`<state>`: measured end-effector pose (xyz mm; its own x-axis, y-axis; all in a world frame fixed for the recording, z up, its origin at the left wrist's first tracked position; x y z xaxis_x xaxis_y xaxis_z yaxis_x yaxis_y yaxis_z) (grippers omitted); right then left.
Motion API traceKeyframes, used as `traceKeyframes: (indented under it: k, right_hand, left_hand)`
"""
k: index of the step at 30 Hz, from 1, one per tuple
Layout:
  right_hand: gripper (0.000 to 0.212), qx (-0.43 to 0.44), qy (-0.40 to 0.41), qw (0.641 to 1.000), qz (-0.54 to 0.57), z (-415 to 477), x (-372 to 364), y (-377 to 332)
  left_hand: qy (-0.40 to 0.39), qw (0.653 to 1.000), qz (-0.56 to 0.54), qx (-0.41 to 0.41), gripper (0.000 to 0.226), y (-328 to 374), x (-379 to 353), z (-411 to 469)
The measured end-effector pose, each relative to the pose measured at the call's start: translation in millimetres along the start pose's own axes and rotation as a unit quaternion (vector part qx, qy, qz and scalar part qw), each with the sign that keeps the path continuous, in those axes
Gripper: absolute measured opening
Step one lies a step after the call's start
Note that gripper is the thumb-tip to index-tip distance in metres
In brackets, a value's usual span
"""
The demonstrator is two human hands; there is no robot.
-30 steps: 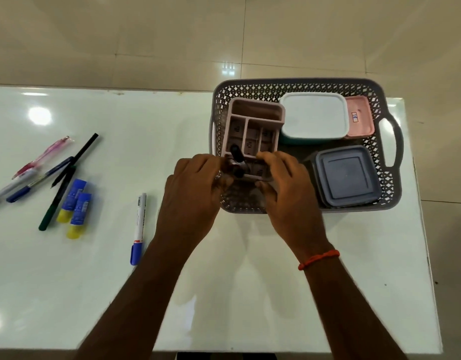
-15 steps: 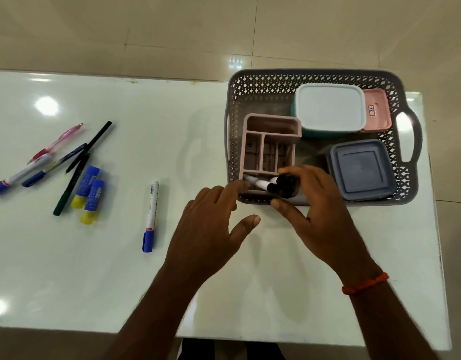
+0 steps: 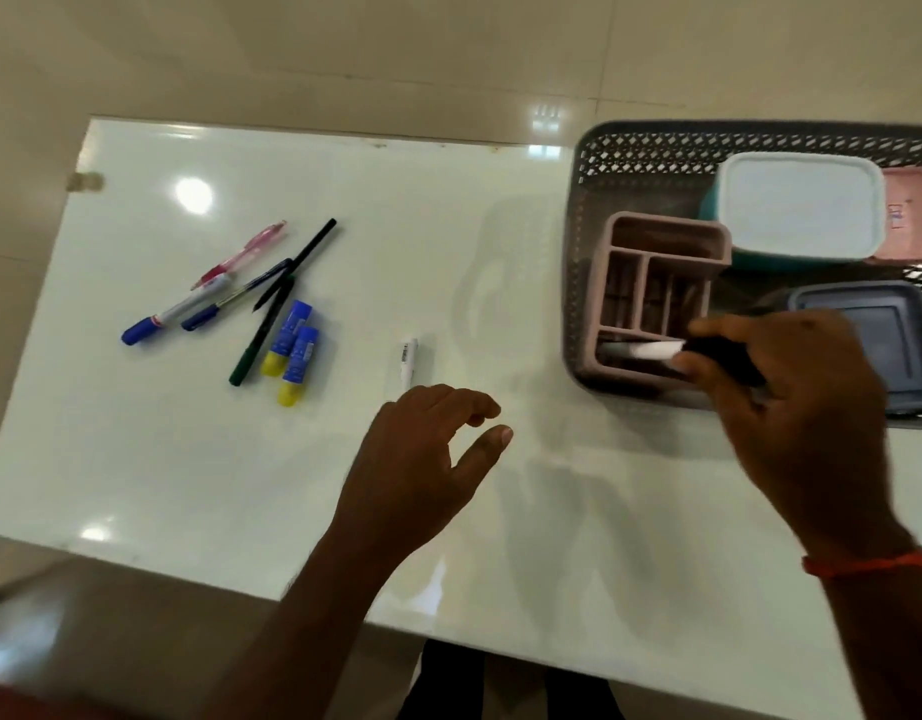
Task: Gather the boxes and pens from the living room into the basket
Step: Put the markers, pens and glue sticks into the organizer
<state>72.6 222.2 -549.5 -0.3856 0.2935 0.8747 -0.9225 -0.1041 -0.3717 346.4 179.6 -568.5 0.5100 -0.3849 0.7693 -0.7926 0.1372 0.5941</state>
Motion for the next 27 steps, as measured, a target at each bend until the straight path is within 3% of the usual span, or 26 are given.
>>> traceKeyframes:
  k: [4, 8, 16, 20, 23, 27]
  right_hand:
    - [0.039, 0.022, -0.078, 0.989, -0.12, 2.6, 6.8, 6.1]
    - [0.04, 0.008, -0.114, 0.985, -0.132, 4.7, 2.9, 3.3]
    - [0.042, -0.052, -0.079, 0.995, 0.008, -0.8, -0.9, 23.2]
    - [0.033, -0.05, -0.042, 0.995, 0.069, 3.5, -1.2, 20.6]
    - [0.027, -0.028, -0.03, 0.999, 0.028, 10.2, -3.7, 4.6]
    - [0.023, -0.089, -0.086, 0.992, -0.011, 7.4, -10.4, 0.3]
  left_hand:
    - [-0.001, 0.99, 0.103, 0.099, 0.047, -43.2, 11.6, -5.2]
    - [-0.048, 0.976, 0.123, 0.171, 0.064, -68.5, 0.6, -10.2]
    - [0.04, 0.987, 0.041, 0.15, 0.034, -75.9, -5.0, -7.0]
    - [0.138, 0.988, 0.004, 0.074, 0.024, -59.1, 16.9, -11.0]
    - [0.203, 0.975, -0.084, 0.024, 0.02, -37.4, 34.8, -11.5]
    - [0.227, 0.96, -0.16, -0.027, 0.027, 6.5, 47.4, -3.3]
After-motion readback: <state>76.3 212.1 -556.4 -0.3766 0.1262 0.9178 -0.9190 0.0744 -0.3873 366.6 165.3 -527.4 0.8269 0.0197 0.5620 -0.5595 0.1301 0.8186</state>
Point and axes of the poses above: each hand's wrist, its own z-axis towards the middle knuckle, its own x-axis out of the back of the hand, y = z × x, the point moved 2 cm from there along z, towards the middle knuckle, and after that the axes turned 5 degrees about x, right-handed, at the moved point
